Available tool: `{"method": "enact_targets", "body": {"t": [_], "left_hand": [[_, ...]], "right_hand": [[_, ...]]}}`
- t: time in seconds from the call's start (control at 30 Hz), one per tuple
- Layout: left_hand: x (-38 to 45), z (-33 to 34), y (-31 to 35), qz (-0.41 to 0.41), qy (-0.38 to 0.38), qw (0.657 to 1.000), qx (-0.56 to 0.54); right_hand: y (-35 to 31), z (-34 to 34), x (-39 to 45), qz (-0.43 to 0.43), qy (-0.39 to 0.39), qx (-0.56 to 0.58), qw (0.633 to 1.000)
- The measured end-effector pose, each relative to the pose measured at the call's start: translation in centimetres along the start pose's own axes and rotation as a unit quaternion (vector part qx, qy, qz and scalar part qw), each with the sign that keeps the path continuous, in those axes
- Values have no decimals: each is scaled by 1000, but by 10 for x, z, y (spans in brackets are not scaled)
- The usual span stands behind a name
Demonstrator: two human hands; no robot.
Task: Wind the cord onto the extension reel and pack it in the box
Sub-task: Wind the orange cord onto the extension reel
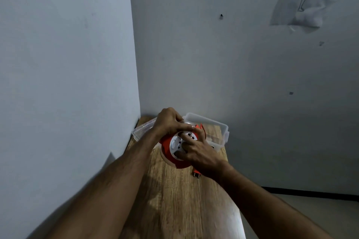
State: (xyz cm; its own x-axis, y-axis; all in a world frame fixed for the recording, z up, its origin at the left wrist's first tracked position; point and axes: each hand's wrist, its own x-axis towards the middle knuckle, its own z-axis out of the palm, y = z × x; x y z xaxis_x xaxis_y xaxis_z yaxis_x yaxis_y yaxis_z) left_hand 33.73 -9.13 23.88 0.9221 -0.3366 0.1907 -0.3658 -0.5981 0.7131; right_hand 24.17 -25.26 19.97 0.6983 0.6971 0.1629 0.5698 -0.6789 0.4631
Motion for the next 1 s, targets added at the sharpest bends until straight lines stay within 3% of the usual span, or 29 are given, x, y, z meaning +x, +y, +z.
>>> {"method": "enact_targets", "body": {"t": [0.4,0.7,0.83,1.0], "left_hand": [[-11,-6,-9,-16,-10,1000,-3],[-6,-13,-5,2,28,999,43],[-5,-17,-6,-4,31,999,33],[-5,-21,-9,-7,42,999,18]], "right_hand": [[-1,1,11,-70,7,-41,997],[-10,0,22,46,57,70,995],[-20,4,27,134,46,172,975],[-31,3,35,208,106,250,940]]}}
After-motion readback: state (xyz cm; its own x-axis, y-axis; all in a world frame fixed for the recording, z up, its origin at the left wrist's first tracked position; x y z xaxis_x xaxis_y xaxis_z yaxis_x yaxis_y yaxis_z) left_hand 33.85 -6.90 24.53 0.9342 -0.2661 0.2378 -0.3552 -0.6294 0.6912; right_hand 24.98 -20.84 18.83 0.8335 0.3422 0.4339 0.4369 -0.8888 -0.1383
